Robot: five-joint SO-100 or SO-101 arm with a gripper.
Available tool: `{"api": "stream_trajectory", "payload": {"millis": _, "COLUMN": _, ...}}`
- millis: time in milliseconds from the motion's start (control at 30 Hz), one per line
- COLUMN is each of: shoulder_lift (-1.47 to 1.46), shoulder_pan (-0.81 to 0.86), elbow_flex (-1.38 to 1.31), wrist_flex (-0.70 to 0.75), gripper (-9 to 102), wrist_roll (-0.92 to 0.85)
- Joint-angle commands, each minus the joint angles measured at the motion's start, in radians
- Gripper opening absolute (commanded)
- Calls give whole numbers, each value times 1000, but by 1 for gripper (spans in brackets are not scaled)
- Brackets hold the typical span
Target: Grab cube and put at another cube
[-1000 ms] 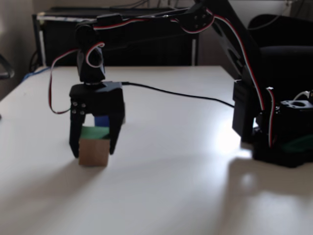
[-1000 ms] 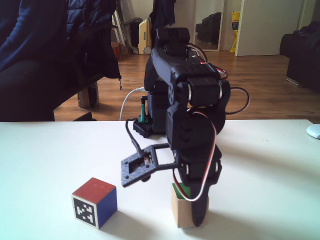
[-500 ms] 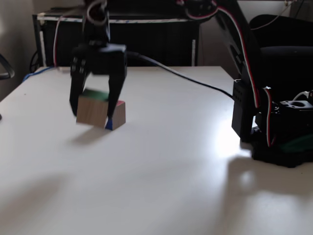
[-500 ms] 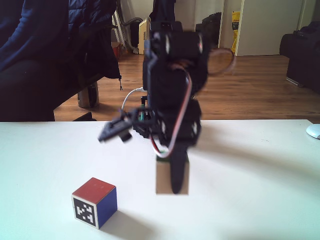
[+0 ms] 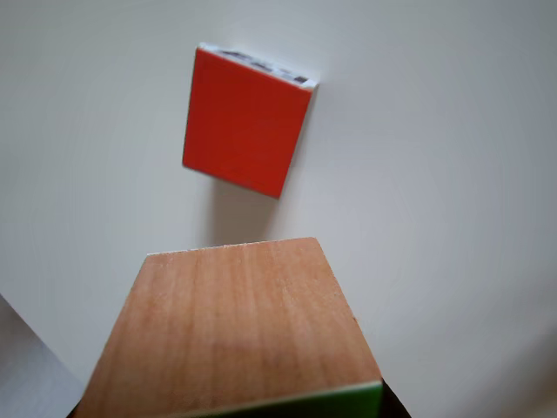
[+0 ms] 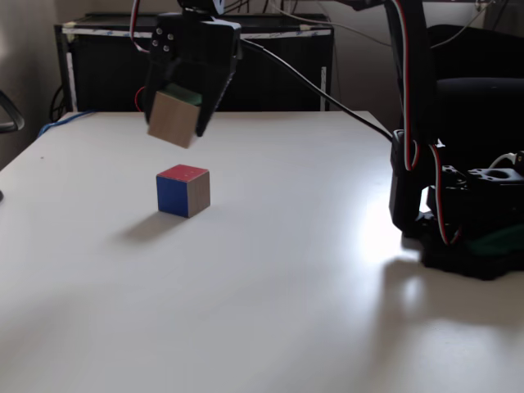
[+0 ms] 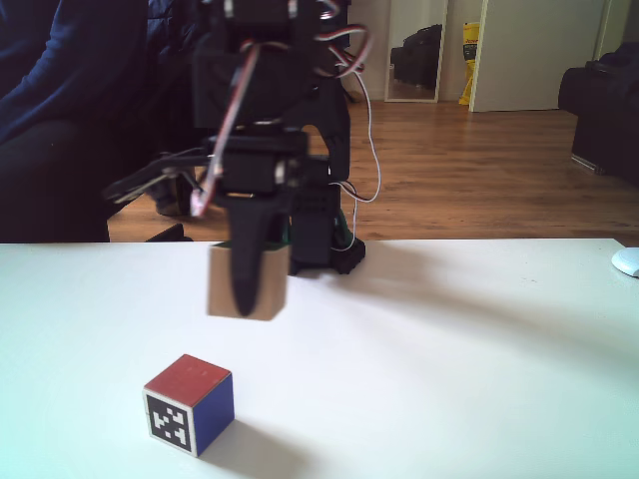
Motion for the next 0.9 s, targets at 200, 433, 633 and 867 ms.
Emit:
{"api": "stream_trajectory", "payload": {"millis": 200, "shoulder_lift": 64, "shoulder_pan": 118, "elbow_flex": 25, "wrist_flex": -21, "gripper": 19, "wrist_roll": -61}}
{"api": "stream_trajectory", "payload": {"millis": 433, "shoulder_lift": 35, "shoulder_pan": 166, "elbow_flex": 55, "wrist_flex": -66, "gripper": 19, "wrist_roll": -75}}
{"api": "stream_trajectory", "payload": {"millis": 633, "shoulder_lift": -63, "shoulder_pan": 170, "elbow_flex": -5, "wrist_flex": -87, "gripper": 19, "wrist_roll": -52}}
{"api": "stream_trajectory", "payload": {"millis": 867, "shoulder_lift": -175, "shoulder_pan": 141, "elbow_flex": -98, "wrist_flex": -77, "gripper": 19, "wrist_roll": -18}}
